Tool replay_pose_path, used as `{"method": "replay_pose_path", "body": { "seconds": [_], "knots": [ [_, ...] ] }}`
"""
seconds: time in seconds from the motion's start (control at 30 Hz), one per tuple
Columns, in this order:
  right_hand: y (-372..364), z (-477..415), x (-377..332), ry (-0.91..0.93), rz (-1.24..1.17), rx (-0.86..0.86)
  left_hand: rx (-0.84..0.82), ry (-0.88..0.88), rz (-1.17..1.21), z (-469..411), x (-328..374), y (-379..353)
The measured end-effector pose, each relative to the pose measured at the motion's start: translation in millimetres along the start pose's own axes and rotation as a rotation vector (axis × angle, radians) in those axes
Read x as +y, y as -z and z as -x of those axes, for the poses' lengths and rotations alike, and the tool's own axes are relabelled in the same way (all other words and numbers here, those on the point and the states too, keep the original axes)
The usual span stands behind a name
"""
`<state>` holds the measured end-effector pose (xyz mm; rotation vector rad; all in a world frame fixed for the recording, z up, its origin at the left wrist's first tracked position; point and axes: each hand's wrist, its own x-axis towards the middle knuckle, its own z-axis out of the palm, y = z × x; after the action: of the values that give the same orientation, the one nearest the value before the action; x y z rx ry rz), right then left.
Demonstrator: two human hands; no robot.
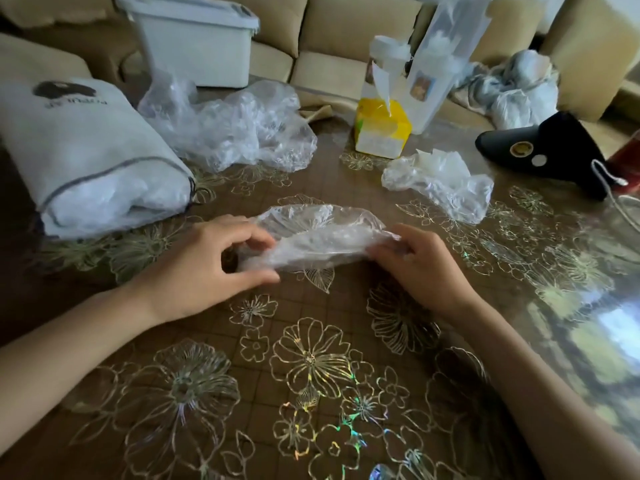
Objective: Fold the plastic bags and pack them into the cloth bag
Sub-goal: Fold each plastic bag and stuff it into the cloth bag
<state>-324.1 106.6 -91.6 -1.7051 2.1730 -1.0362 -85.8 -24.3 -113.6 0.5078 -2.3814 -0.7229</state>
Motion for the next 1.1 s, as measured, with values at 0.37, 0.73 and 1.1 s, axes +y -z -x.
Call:
{"method": "replay_pose_path", "body": {
  "seconds": [0.37,0.73,1.1],
  "knots": [
    [5.8,-0.5,-3.6,-0.028,-0.196,-0.141,0.038,0.159,0.252,-3.2,0.5,12.6],
    [-17.3,-12.4,-11.2,-0.237,0.155,0.139,0.304,0.338,-0.262,-28.5,8.8,-18.7],
    [-27.6,-9.3,-7.1,-0.229,0.436,0.210,0.230,0.445,-0.631,-26.6,16.8,-27.5]
  ]
}}
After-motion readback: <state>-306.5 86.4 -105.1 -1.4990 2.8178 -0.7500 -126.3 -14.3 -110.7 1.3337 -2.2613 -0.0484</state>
